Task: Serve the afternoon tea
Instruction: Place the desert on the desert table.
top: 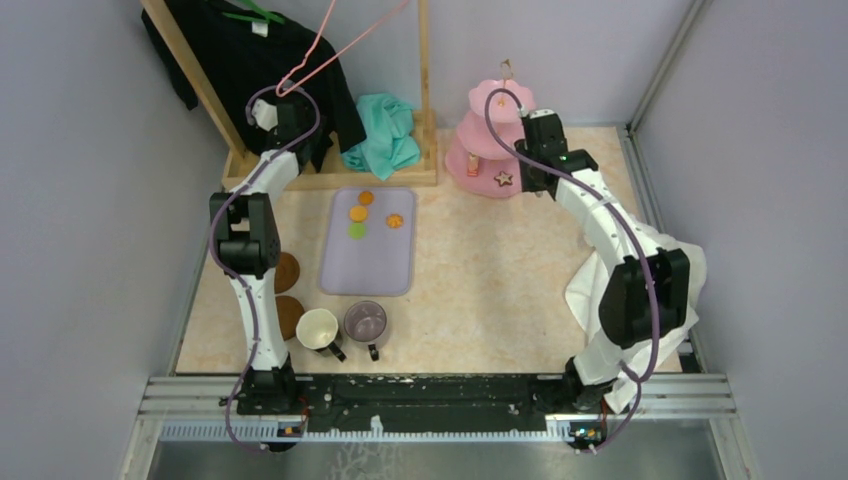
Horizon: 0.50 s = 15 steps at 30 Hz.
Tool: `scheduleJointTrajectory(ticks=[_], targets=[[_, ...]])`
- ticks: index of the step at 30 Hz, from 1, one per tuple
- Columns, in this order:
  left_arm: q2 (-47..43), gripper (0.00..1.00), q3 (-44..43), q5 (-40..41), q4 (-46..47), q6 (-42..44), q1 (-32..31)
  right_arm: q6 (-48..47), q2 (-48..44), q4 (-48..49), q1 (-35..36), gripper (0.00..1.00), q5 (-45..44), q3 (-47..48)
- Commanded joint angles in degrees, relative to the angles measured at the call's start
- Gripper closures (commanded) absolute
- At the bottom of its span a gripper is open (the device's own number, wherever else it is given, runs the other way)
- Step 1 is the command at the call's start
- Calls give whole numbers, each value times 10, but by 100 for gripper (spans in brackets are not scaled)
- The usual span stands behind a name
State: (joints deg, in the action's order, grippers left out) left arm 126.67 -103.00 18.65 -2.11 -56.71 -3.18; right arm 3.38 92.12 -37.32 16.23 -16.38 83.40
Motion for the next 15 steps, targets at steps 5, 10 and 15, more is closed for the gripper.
scheduleJointTrajectory(ticks=[5, 10, 15], targets=[[15, 21, -36, 4, -4, 20, -1, -15, 57, 59, -23, 95, 9, 81], [19, 21, -45, 4, -6, 25, -1, -19, 92, 62, -33, 95, 17, 124], [21, 21, -49, 5, -7, 27, -1, -22, 129, 61, -42, 95, 27, 166]])
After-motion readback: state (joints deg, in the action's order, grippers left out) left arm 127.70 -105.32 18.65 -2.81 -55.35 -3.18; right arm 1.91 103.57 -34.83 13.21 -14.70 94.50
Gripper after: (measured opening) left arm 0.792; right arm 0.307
